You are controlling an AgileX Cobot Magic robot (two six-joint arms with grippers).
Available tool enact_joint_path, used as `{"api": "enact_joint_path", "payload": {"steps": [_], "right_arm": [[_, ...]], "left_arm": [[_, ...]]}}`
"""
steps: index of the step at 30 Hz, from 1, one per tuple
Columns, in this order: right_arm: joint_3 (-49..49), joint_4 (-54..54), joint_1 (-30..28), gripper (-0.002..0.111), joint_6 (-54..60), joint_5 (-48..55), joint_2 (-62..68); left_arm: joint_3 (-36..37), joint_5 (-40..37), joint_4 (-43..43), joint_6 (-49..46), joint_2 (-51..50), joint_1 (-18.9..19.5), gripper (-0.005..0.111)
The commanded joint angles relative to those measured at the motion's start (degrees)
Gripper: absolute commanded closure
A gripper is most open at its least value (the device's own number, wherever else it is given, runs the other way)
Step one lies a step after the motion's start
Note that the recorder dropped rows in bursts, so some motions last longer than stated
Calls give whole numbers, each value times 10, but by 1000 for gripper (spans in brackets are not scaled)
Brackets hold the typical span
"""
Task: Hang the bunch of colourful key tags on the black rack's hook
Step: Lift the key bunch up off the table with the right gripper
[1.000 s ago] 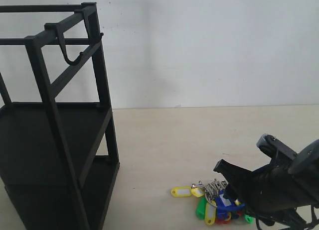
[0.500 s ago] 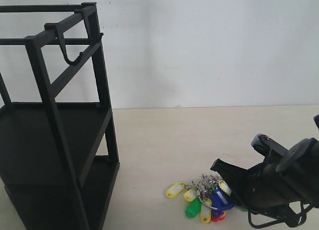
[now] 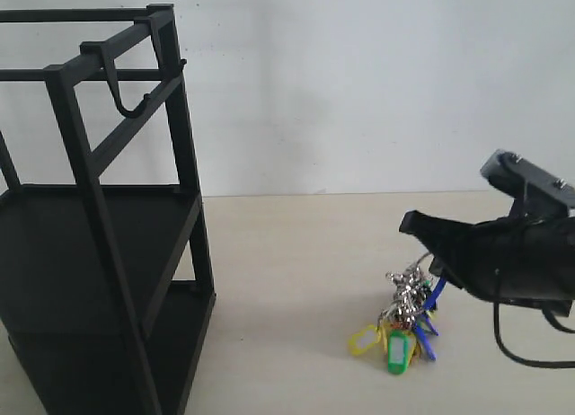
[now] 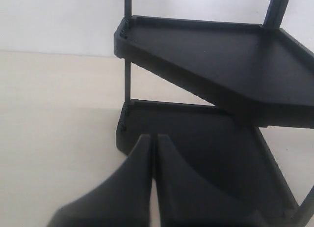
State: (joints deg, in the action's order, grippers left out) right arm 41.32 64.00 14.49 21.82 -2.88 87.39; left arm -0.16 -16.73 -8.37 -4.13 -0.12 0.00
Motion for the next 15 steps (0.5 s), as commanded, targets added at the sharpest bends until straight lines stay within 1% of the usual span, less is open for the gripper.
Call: {"api": "enact_joint_path", "payload": {"steps": [1, 4, 9, 11, 12, 13, 15], "right_arm": [[-1, -2, -26, 108, 44, 9, -66], [-1, -3, -40, 108, 52, 29, -90], [-1, -5, -43, 108, 164, 46, -104], [0, 0, -43, 108, 147, 72, -104], [3, 0, -41, 108, 141, 93, -104], [14, -9, -37, 108, 163, 142, -102], [35, -44, -35, 108, 244, 209, -102]], "left_arm": [[2, 4, 3, -2, 1, 0, 102], [2, 4, 3, -2, 1, 0, 102], [2, 4, 3, -2, 1, 0, 102], [2, 4, 3, -2, 1, 0, 102], [2, 4, 3, -2, 1, 0, 102], [2, 4, 3, -2, 1, 0, 102], [2, 4, 3, -2, 1, 0, 102]]}}
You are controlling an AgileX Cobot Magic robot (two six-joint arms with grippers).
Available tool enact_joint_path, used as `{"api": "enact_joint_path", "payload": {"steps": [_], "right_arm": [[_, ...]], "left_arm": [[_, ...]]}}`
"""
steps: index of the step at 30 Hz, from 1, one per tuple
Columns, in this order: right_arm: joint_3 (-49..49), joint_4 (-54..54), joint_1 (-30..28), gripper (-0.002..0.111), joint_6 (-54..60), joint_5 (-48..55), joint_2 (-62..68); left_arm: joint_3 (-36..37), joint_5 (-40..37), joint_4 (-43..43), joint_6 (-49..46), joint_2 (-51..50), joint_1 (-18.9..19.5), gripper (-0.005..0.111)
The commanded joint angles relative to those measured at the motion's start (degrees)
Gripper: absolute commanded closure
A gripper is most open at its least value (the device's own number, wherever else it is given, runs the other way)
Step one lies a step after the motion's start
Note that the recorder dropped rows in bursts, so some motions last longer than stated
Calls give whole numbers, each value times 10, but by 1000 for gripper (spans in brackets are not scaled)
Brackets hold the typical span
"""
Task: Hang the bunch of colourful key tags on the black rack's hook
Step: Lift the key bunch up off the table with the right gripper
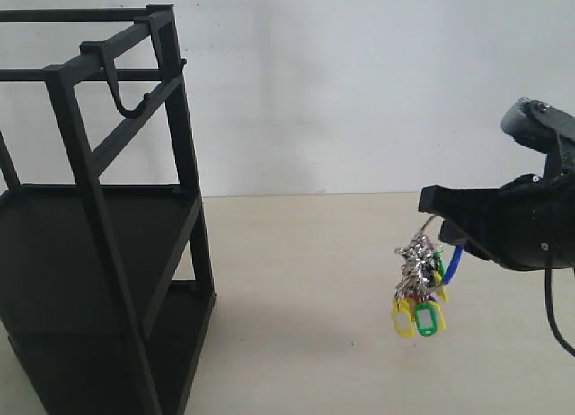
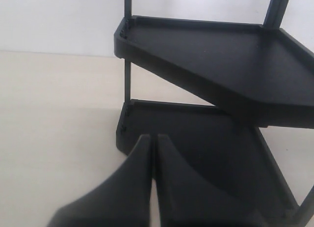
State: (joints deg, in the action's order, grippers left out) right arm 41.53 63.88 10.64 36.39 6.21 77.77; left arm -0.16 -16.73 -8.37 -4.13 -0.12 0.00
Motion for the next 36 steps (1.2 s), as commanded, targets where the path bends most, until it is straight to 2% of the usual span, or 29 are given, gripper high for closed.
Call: {"api": "enact_joint_path", "payload": {"steps": [1, 4, 5, 6, 8, 9, 12, 13, 15, 16, 19, 22, 25, 26, 28, 29, 32, 33, 35, 36], "right_arm": [[41, -67, 2, 108, 96, 124, -8], [44, -87, -28, 108, -61, 84, -14], [47, -92, -30, 108, -79, 90, -13], [54, -98, -26, 108, -49, 111, -11], [70, -133, -14, 108, 81, 160, -12], [75, -147, -16, 108, 88, 163, -13], [76, -153, -38, 108, -97, 136, -17], [81, -154, -33, 108, -68, 151, -17], [96, -171, -17, 108, 66, 197, -17], [98, -181, -15, 108, 64, 194, -18], [98, -197, -27, 108, -112, 164, -18], [106, -210, -7, 108, 48, 208, -17], [105, -212, -30, 108, -115, 181, -21], [105, -212, -28, 108, -104, 190, -21], [111, -214, -13, 108, 18, 223, -22], [112, -215, -16, 108, 29, 225, -23], [112, -225, -38, 108, -145, 193, -25], [112, -223, -35, 108, -124, 194, -25], [112, -225, -7, 108, -2, 214, -25], [112, -229, -3, 108, 14, 216, -27]], "left_arm": [[2, 4, 3, -2, 1, 0, 102], [2, 4, 3, -2, 1, 0, 102], [2, 4, 3, -2, 1, 0, 102], [2, 4, 3, -2, 1, 0, 102], [2, 4, 3, -2, 1, 0, 102], [2, 4, 3, -2, 1, 0, 102], [2, 4, 3, -2, 1, 0, 102], [2, 4, 3, -2, 1, 0, 102], [2, 4, 3, -2, 1, 0, 102], [2, 4, 3, -2, 1, 0, 102], [2, 4, 3, -2, 1, 0, 102], [2, 4, 3, -2, 1, 0, 102], [2, 4, 3, -2, 1, 0, 102], [2, 4, 3, -2, 1, 0, 102], [2, 4, 3, -2, 1, 0, 102], [2, 4, 3, -2, 1, 0, 102], [2, 4, 3, -2, 1, 0, 102], [2, 4, 3, -2, 1, 0, 102], [2, 4, 3, -2, 1, 0, 102], [2, 4, 3, -2, 1, 0, 102]]}}
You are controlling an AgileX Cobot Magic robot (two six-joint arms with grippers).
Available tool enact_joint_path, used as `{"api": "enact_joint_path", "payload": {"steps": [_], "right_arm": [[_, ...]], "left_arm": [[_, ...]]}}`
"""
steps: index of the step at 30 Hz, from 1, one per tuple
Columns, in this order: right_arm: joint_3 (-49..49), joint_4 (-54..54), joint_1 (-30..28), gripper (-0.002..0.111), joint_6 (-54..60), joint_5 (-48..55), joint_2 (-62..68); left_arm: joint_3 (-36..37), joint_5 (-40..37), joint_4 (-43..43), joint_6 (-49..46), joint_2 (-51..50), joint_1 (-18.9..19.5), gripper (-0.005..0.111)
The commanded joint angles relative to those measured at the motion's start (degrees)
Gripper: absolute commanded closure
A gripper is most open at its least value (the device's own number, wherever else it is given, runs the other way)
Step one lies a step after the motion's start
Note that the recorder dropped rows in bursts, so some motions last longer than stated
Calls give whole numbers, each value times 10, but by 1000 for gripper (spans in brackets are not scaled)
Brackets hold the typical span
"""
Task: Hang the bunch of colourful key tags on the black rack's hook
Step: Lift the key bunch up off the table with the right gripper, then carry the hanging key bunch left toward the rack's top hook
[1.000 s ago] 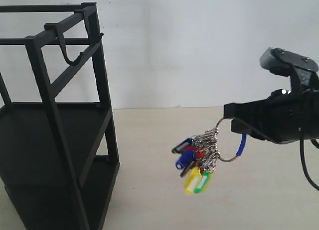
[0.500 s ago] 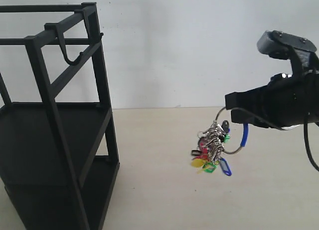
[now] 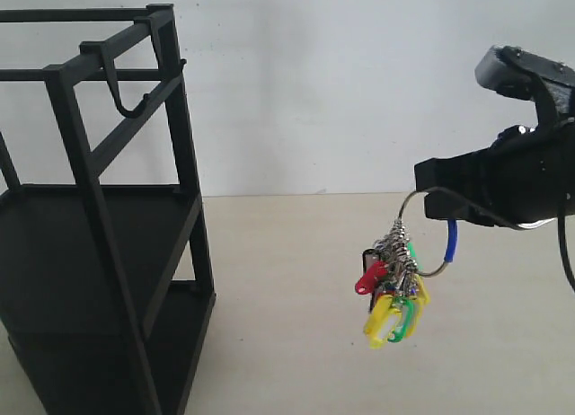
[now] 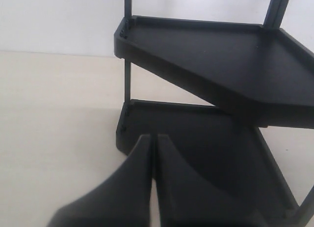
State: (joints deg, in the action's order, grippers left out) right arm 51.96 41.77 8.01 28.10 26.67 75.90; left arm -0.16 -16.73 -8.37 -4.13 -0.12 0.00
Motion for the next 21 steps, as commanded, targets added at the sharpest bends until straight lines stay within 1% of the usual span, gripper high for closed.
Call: {"api": "enact_joint_path", "payload": {"steps": [1, 3, 4, 5, 6, 7, 8, 11, 12, 14, 15, 17, 19, 21], "right_arm": [[7, -8, 21, 108, 71, -3, -8], [7, -8, 10, 108, -50, -29, -8], [7, -8, 12, 108, -61, -30, -7], [8, 2, 24, 108, -22, -21, -7], [11, 4, 39, 108, 67, -5, -7], [13, 1, 49, 108, 109, 6, -8], [13, -9, 51, 108, 104, -1, -10], [13, -18, 43, 108, -47, -48, -9], [14, -18, 48, 108, -33, -42, -9], [25, -19, 69, 108, 52, -3, -9], [28, -19, 72, 108, 46, 3, -9], [29, -15, 73, 108, -4, -7, -15], [29, -15, 73, 108, -9, -22, -21], [35, -12, 73, 108, -9, -11, -25]], "left_arm": [[2, 4, 3, -2, 1, 0, 102], [2, 4, 3, -2, 1, 0, 102], [2, 4, 3, -2, 1, 0, 102], [2, 4, 3, -2, 1, 0, 102], [2, 4, 3, -2, 1, 0, 102], [2, 4, 3, -2, 1, 0, 102], [2, 4, 3, -2, 1, 0, 102], [2, 4, 3, -2, 1, 0, 102], [2, 4, 3, -2, 1, 0, 102], [2, 4, 3, -2, 1, 0, 102], [2, 4, 3, -2, 1, 0, 102], [2, 4, 3, -2, 1, 0, 102], [2, 4, 3, -2, 1, 0, 102], [2, 4, 3, -2, 1, 0, 102]]}}
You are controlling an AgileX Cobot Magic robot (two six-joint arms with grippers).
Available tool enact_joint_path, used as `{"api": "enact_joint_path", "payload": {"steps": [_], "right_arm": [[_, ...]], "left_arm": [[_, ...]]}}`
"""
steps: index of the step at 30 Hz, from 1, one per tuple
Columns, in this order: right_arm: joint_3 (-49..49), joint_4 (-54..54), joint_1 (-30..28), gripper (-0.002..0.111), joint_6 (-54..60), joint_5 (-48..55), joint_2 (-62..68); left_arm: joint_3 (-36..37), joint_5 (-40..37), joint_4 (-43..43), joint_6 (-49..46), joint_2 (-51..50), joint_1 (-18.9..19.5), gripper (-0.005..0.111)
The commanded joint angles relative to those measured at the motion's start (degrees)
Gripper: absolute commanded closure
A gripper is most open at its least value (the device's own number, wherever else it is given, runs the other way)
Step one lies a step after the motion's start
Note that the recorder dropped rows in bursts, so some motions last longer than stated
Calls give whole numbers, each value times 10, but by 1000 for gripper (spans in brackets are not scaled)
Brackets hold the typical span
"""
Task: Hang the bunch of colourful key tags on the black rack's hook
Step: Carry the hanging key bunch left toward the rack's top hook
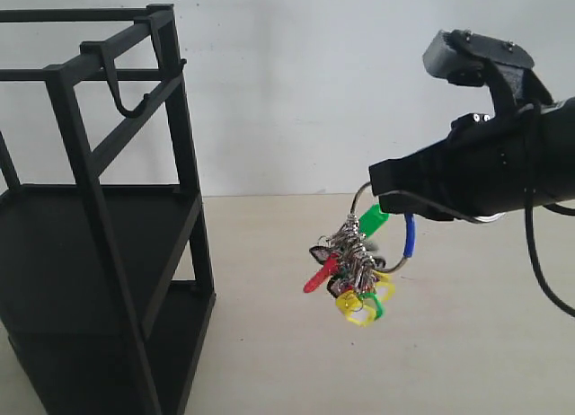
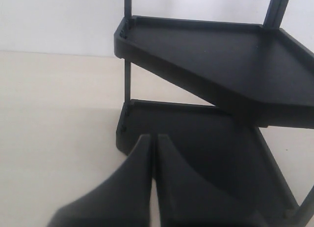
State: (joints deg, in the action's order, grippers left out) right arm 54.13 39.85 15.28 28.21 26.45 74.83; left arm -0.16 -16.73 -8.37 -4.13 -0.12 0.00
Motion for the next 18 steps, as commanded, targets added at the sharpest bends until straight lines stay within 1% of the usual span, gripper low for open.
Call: {"api": "enact_joint_path", "payload": {"steps": [1, 4, 12, 18], "right_arm": [[19, 14, 3, 108, -10, -5, -17], [31, 27, 23, 108, -10, -9, -17], [66, 28, 113, 109, -13, -81, -14], [71, 28, 149, 109, -23, -132, -9]], "left_arm": [[2, 4, 3, -2, 1, 0, 102], [2, 4, 3, -2, 1, 0, 102], [2, 4, 3, -2, 1, 0, 102], [2, 4, 3, -2, 1, 0, 102]]}}
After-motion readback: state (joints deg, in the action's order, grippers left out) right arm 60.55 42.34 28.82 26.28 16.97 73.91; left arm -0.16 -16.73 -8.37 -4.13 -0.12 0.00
